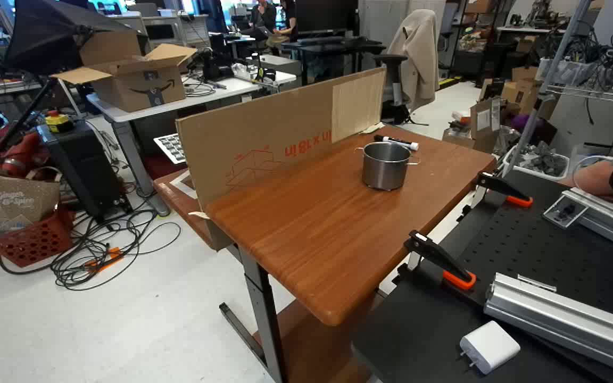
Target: Place the marker inside the silver pot
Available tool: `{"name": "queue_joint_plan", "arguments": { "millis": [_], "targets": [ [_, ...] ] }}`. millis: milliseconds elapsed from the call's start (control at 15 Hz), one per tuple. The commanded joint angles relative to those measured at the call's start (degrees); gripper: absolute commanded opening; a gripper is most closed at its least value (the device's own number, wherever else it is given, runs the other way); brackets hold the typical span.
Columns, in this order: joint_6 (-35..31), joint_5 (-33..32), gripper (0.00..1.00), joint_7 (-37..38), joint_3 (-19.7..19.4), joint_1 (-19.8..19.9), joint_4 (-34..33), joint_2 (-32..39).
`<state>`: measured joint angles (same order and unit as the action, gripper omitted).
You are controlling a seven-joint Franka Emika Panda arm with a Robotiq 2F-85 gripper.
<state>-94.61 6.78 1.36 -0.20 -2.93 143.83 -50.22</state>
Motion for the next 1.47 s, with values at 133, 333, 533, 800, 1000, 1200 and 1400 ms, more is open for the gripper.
{"name": "queue_joint_plan", "arguments": {
  "millis": [133, 333, 533, 800, 1000, 1200, 1400],
  "targets": [
    [0.2, 0.33, 1.0, -0.4, 0.43, 0.67, -0.42, 0.07],
    [-0.43, -0.2, 1.0, -0.64, 0.41, 0.87, -0.43, 0.52],
    [-2.2, -1.29, 1.0, -1.97, -0.46, 1.34, -0.76, 2.25],
    [-4.19, -3.62, 1.0, -6.31, -3.94, 2.96, -1.71, 5.83],
    [-8.05, -5.81, 1.0, -11.32, -7.99, 4.59, -1.97, 9.47],
    [-12.73, -6.75, 1.0, -15.08, -10.78, 5.51, -3.16, 14.61],
    [-17.14, -5.62, 1.0, -17.69, -12.57, 5.46, -6.87, 23.39]
  ]
}}
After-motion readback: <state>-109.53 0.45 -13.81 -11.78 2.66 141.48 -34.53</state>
